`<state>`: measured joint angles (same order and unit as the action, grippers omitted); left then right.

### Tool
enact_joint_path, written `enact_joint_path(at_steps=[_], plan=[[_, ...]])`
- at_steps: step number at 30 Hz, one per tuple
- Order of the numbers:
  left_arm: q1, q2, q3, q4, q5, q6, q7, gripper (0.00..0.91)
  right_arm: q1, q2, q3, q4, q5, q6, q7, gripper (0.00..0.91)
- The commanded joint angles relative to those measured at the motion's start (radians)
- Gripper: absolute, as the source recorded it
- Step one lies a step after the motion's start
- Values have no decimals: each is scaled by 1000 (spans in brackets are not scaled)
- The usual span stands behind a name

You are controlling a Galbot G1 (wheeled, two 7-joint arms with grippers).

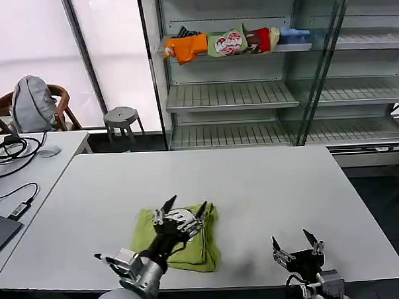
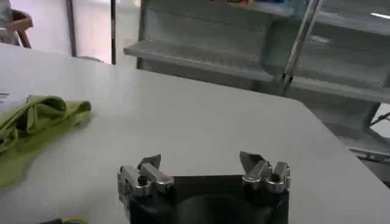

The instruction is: Fold and organize the clothes.

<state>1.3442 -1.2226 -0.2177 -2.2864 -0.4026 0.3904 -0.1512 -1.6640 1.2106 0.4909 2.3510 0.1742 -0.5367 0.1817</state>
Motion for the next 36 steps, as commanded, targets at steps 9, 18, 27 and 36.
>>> enact_joint_path(at_steps=[9,18,27,36], plan=[[65,48,-172,222,51,171,-233,907,-2,-3,5,11,0,4,-1,907],[49,42,-162,247,35,185,-230,907,-20,-2,17,24,-1,7,-1,907],[41,36,-163,230,-58,163,-219,907,-15,-2,15,18,-2,7,-1,907],[54,50,-177,228,-142,87,-150,907,-14,-2,14,16,-2,8,-1,907]])
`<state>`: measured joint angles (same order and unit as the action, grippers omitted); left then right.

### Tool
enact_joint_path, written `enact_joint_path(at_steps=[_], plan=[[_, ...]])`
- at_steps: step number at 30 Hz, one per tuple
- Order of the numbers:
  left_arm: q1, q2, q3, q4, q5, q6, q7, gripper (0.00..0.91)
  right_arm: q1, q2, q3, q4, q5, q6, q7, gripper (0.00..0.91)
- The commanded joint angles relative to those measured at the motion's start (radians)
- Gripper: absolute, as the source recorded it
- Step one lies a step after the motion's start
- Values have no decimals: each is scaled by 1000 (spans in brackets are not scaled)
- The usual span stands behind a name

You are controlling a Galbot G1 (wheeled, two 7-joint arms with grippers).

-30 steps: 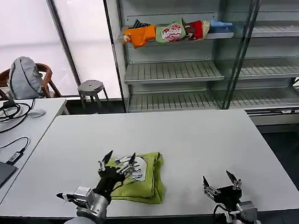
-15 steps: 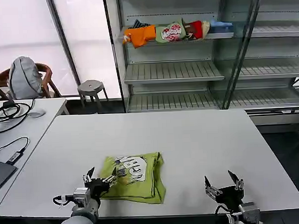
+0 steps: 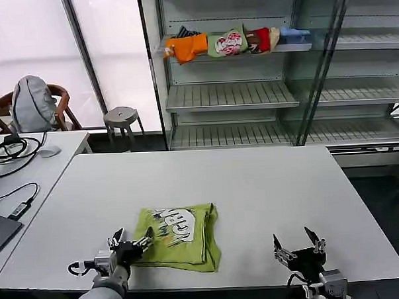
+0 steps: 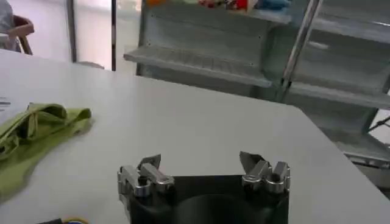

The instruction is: Fold and organize the clothes.

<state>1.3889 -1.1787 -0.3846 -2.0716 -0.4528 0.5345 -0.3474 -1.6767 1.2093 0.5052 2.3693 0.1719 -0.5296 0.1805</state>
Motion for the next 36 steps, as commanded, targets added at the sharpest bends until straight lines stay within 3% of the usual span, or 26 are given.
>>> enact_joint_path(at_steps=[1,16,25,29,36], plan=[[12,8,-10,15,-102,-75,56,907,-1,-1,-1,-2,0,0,0,907],[22,15,-25,8,-140,-143,137,907,-13,4,-2,4,-5,4,-1,907],[23,20,-25,36,-123,-128,159,907,-19,5,-8,12,-12,4,-1,907],[26,17,-9,52,41,-76,144,907,-24,4,-7,20,-13,4,-1,907],[28,10,6,36,54,-41,130,907,-30,-2,-2,28,-12,4,-1,907]])
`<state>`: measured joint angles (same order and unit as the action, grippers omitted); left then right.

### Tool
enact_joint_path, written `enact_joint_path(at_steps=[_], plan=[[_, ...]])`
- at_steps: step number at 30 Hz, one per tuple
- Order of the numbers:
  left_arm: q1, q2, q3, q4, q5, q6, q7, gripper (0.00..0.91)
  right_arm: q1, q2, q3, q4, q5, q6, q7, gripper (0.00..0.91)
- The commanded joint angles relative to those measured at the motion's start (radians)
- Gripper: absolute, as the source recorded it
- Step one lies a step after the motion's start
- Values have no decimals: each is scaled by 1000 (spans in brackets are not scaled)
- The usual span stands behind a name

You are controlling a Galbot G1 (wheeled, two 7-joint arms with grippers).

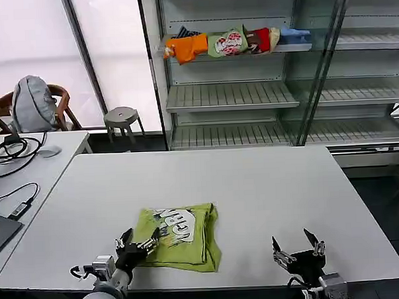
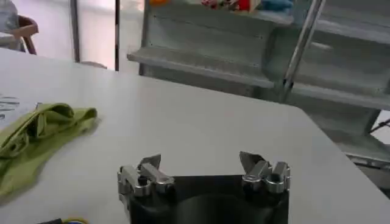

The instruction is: Fold and organize the clothes.

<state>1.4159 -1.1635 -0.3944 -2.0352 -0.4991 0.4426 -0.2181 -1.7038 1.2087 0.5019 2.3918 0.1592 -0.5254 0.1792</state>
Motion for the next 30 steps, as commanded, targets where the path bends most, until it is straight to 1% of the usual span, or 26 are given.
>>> enact_joint_path(at_steps=[1,8,9,10,11,19,25,30], plan=[[-2,-5,17,3,106,51,-3,907,-3,-1,1,7,0,-1,0,907],[1,-7,18,-2,103,53,-10,907,-3,0,0,7,0,-1,1,907],[1,-8,18,-1,102,53,-11,836,-3,0,0,8,0,0,0,907],[0,-9,19,2,100,53,-11,191,-2,0,-1,7,0,0,0,907],[-1,-10,20,5,100,52,-14,20,-2,0,-1,7,0,0,1,907],[3,-12,25,3,86,44,-12,20,-5,2,-1,7,0,0,0,907],[8,-7,14,10,38,-3,17,20,-8,3,0,7,0,1,0,907],[9,-8,11,9,31,-16,26,20,-7,3,-3,8,-2,1,1,907]])
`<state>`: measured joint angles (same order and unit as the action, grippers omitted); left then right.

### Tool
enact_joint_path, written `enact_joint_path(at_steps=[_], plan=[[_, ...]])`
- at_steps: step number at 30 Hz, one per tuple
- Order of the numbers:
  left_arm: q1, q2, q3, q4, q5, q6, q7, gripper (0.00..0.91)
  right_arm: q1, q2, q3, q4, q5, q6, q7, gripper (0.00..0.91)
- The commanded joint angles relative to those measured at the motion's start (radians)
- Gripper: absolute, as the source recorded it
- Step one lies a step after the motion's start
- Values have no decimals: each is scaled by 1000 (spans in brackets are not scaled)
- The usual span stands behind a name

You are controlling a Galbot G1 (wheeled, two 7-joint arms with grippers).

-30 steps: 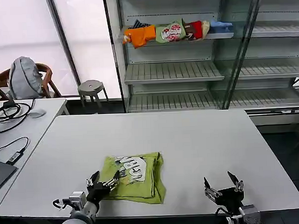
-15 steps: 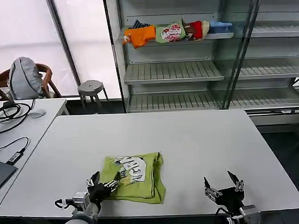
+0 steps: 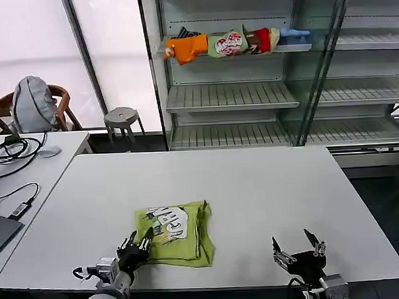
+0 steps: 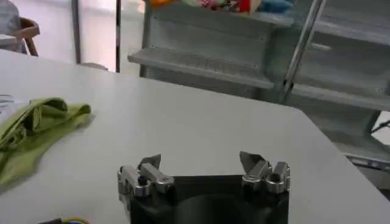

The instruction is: Fold and organize the clothes.

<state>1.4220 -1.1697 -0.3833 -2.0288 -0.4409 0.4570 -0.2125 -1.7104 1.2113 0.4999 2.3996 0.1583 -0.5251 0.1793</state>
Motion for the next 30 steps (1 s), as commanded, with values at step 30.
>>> enact_joint_path(at_steps=[30], plan=[[123,455,-751,16,267,95,381,20,121,-23,-42,-79,27,-1,-4,907]])
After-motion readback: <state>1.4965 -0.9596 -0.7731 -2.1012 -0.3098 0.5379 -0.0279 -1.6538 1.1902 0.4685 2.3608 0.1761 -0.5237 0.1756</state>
